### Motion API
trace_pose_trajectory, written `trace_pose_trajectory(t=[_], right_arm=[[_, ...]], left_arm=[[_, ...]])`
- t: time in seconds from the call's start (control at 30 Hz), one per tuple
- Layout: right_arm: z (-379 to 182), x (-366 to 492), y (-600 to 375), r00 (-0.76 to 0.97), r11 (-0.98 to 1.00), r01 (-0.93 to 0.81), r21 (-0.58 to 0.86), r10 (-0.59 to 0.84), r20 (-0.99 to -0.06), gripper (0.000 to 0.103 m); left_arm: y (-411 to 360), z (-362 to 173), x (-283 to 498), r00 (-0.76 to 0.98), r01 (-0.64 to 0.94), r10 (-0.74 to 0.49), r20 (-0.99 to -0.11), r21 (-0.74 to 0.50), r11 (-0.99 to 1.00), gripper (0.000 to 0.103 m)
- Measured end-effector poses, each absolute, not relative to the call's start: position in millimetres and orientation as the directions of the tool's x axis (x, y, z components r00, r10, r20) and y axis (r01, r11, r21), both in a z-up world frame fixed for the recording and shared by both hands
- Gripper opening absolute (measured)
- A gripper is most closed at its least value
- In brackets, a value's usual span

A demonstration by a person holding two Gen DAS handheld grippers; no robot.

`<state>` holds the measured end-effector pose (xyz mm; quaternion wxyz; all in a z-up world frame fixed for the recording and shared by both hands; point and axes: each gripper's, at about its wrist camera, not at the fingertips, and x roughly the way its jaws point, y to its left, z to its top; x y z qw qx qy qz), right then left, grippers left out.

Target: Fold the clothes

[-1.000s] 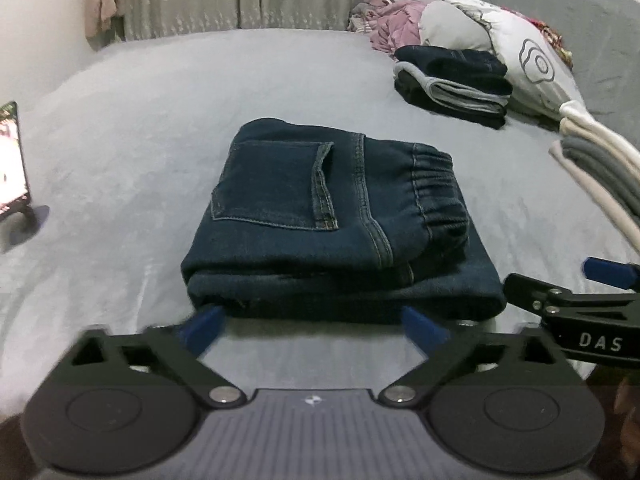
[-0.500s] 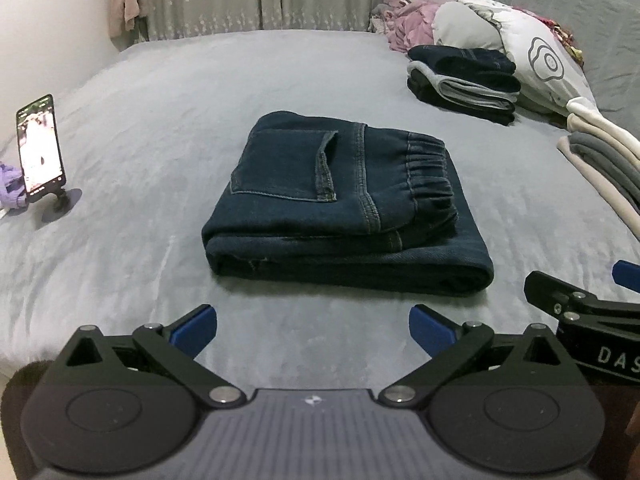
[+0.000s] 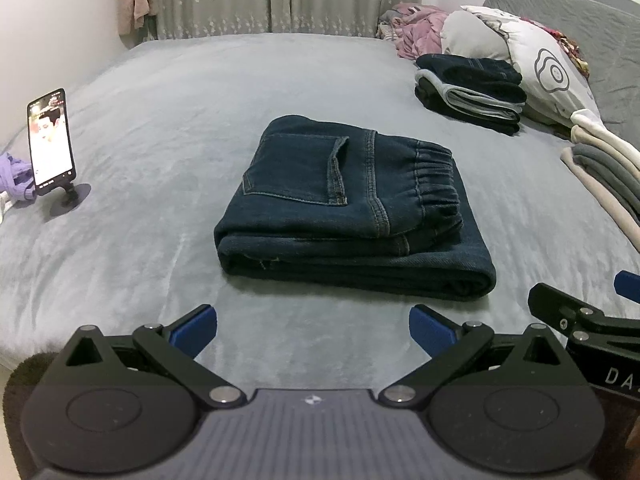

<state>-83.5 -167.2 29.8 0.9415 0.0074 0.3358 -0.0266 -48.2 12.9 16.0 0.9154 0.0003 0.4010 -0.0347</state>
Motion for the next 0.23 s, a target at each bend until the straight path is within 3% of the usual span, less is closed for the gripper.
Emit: trace_pose_trajectory(t=[0.23], right_arm=[[26.1, -82.1, -164.7, 0.764, 0.999, 0.046, 0.004, -0.033, -0.645, 0.103]], left_arm=[[13.9, 15.4, -47.7, 0.673, 0.061, -0.065, -0.737, -0.032, 0.998, 0.102]])
